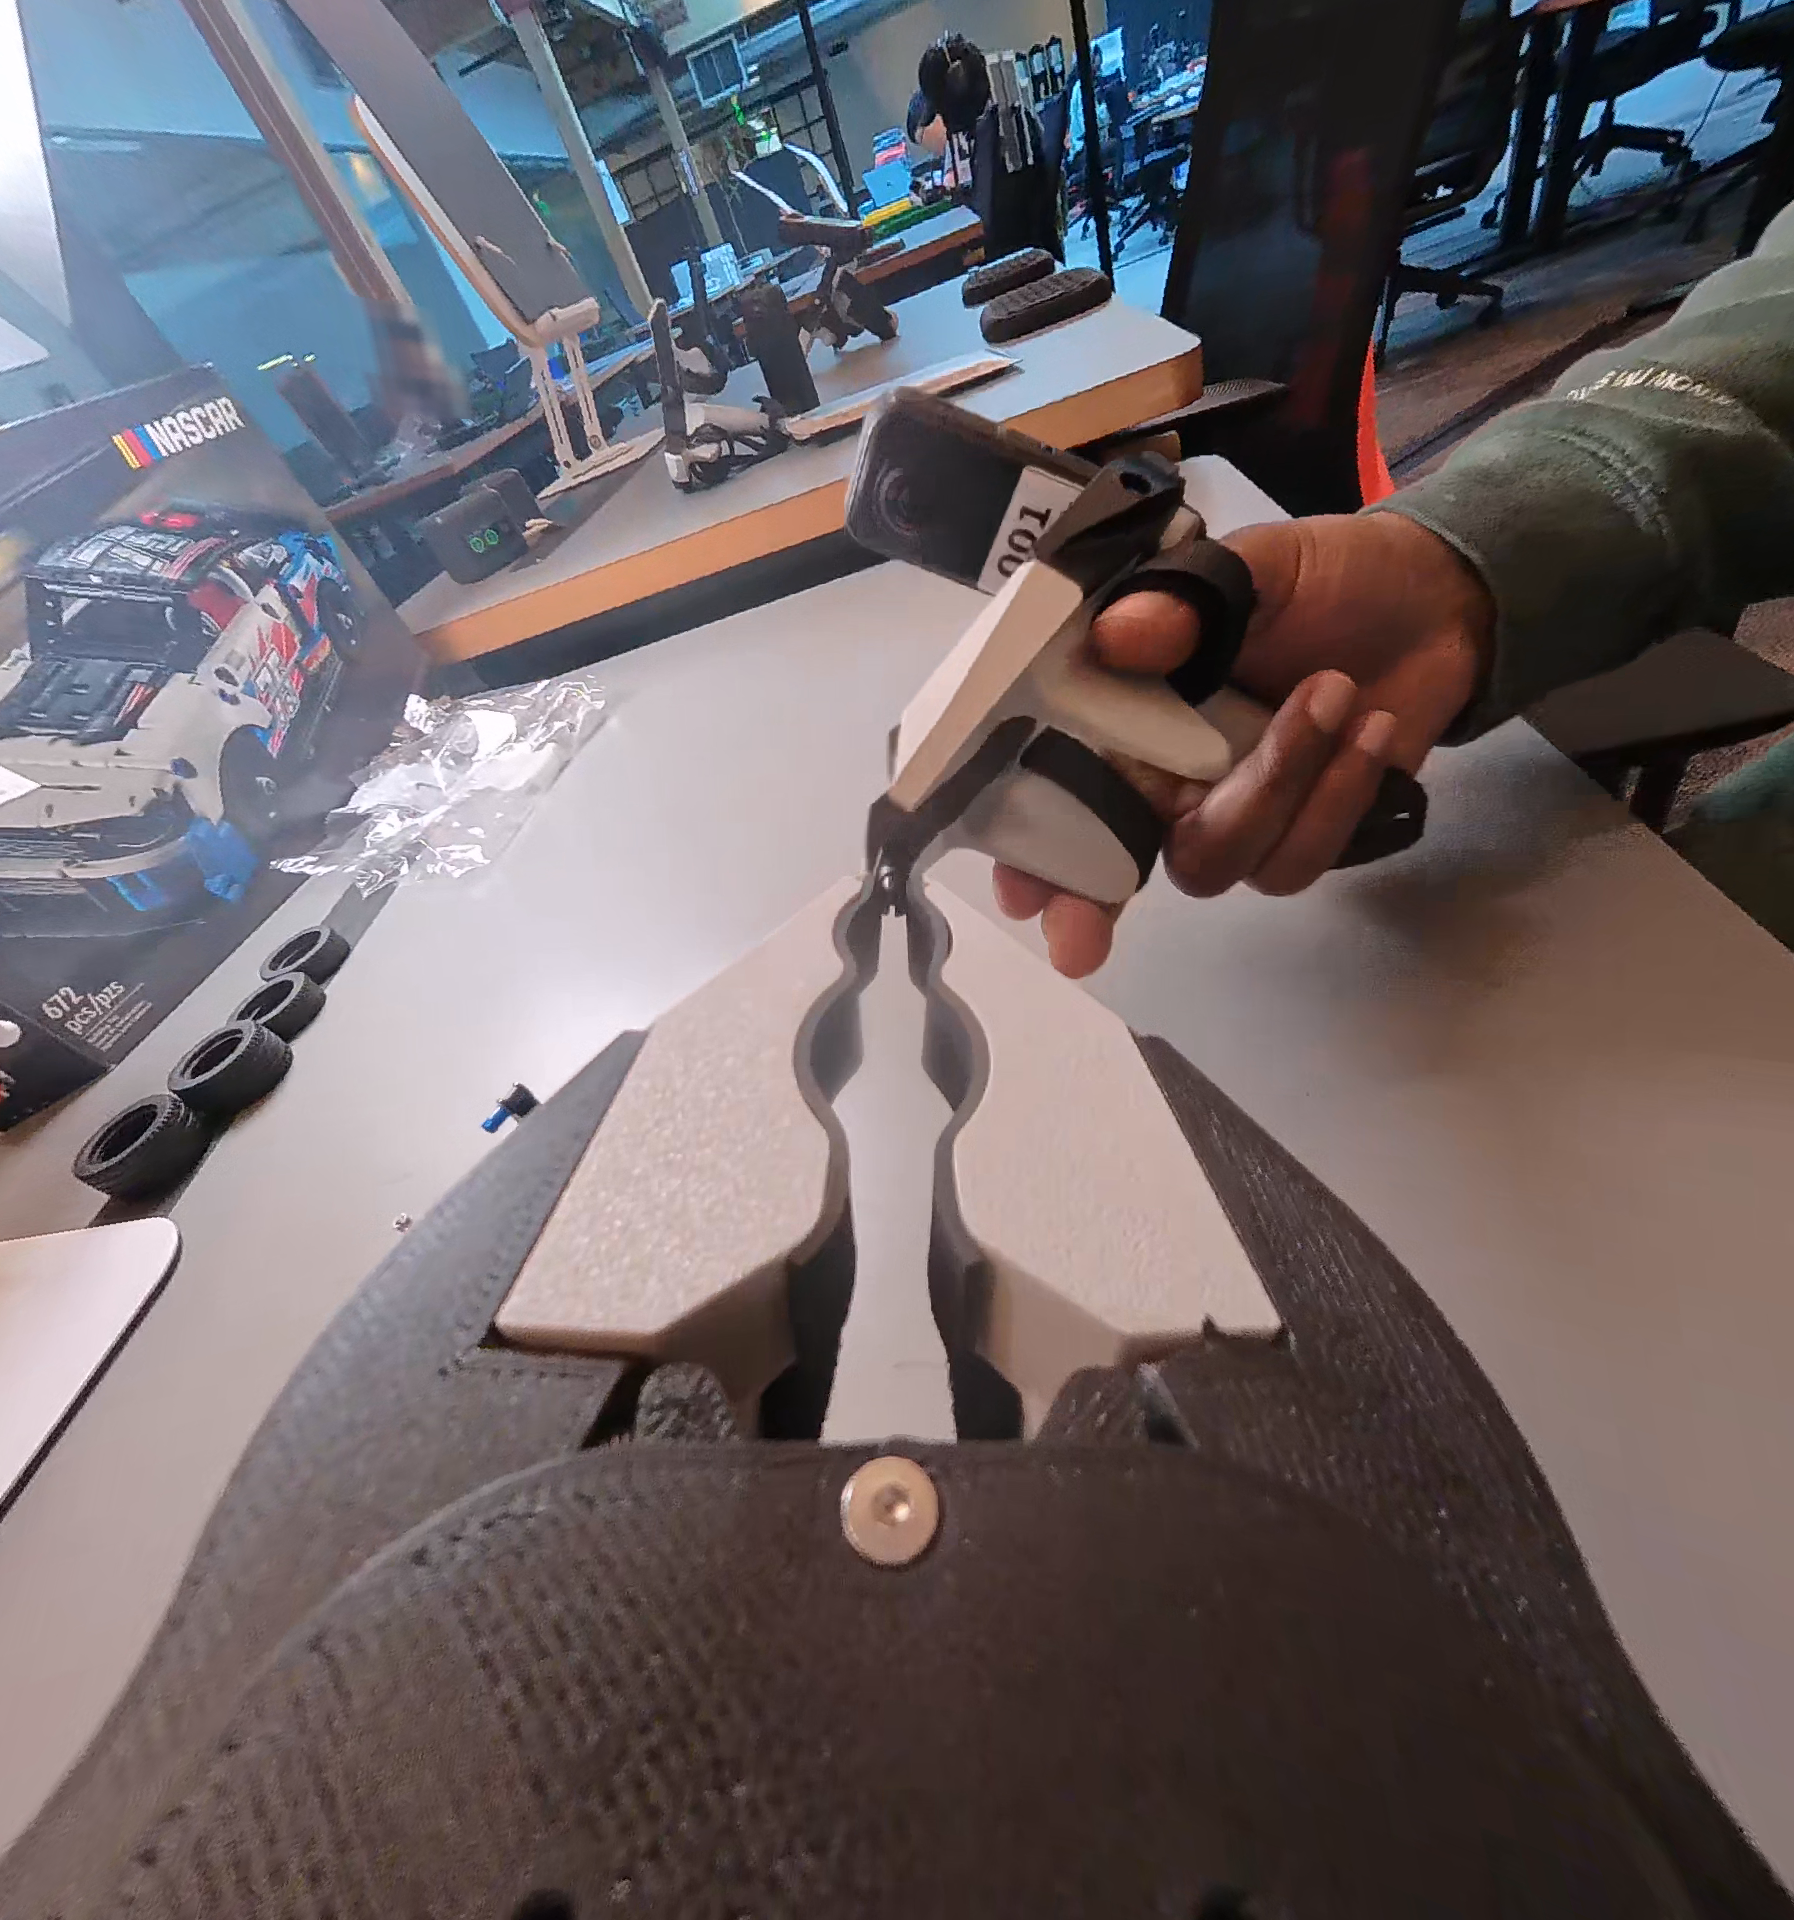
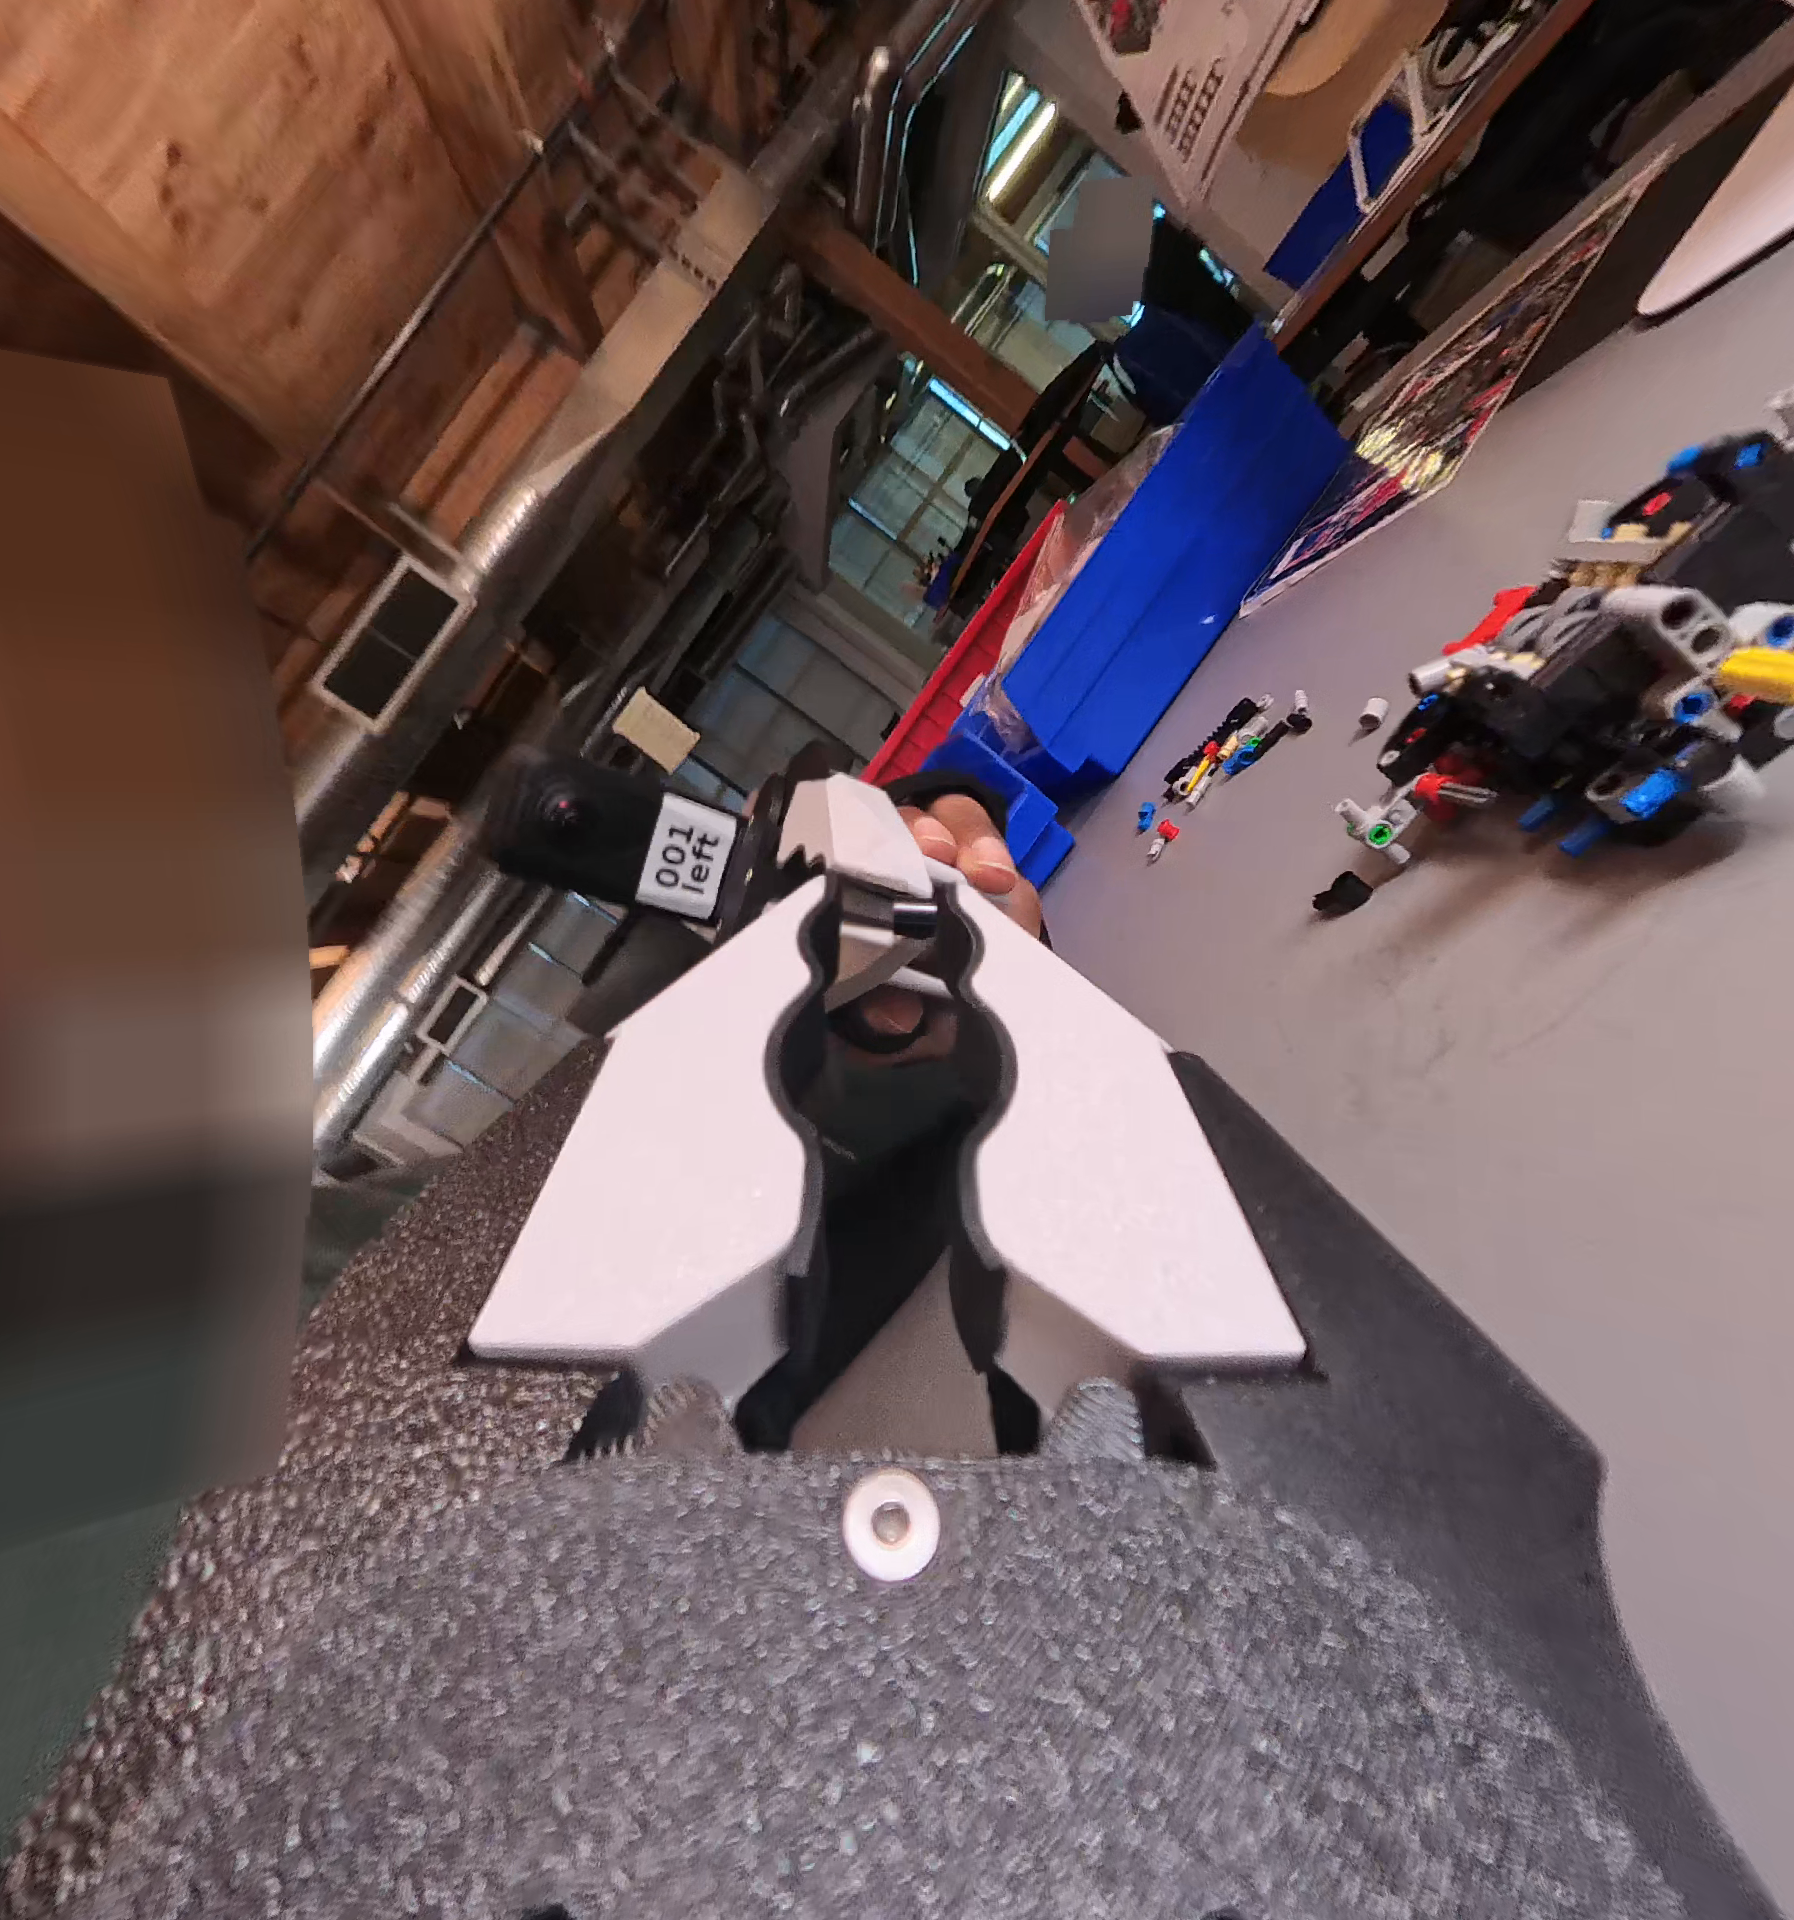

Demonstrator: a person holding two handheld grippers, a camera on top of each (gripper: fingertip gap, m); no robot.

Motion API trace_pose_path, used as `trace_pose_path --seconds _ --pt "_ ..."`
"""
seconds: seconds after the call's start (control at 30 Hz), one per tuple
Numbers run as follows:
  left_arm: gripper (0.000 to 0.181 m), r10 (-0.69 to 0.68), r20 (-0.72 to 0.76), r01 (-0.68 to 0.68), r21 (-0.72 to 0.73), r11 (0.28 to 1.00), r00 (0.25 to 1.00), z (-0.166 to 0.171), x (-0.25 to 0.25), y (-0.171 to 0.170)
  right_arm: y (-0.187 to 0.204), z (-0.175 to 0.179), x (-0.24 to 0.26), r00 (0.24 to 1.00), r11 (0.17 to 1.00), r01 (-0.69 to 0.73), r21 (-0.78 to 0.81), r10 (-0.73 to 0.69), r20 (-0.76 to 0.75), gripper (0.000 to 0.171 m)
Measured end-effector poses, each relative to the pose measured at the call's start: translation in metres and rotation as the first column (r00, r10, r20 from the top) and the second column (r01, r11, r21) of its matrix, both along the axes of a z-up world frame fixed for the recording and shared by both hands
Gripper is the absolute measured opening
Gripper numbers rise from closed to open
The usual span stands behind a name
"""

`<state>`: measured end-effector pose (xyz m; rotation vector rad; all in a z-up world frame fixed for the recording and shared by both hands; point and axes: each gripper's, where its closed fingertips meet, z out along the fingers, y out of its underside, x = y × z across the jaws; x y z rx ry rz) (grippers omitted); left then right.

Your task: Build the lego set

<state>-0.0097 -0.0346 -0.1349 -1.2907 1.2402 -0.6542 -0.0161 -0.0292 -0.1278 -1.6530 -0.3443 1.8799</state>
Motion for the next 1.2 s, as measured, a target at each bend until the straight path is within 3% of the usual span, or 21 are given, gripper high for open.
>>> trace_pose_path --seconds 0.2,0.73,0.87,0.97,1.07,1.2 --pt "0.002 -0.013 0.005 0.013 0.032 0.999 1.0 0.002 0.0 -0.004 -0.01 -0.004 0.006 0.982 0.975 -0.057 0.212 0.017 0.189 0.018" --pt "0.002 0.005 -0.016 -0.003 0.109 0.994 1.0 0.003 0.003 -0.008 -0.007 -0.001 0.001 0.98 0.978 -0.023 0.207 -0.018 0.196 0.006" --pt "0.008 -0.033 -0.014 0.034 0.052 0.998 0.999 -0.002 0.005 -0.01 -0.011 -0.005 0.004 0.955 0.95 -0.081 0.3 -0.012 0.296 0.006" --pt "0.016 -0.06 -0.052 0.053 -0.124 0.991 0.997 -0.023 0.006 -0.005 -0.014 -0.016 0.015 0.883 0.886 -0.209 0.415 -0.011 0.47 0.006" --pt "0.024 -0.1 -0.146 0.054 -0.291 0.955 0.984 -0.055 0.005 0.0 -0.013 -0.044 0.032 0.721 0.771 -0.403 0.493 -0.063 0.69 0.006" --pt "0.032 -0.206 -0.276 0.066 -0.441 0.895 0.939 -0.092 0.006 -0.005 -0.017 -0.071 0.039 0.567 0.621 -0.607 0.497 -0.1 0.818 0.006"
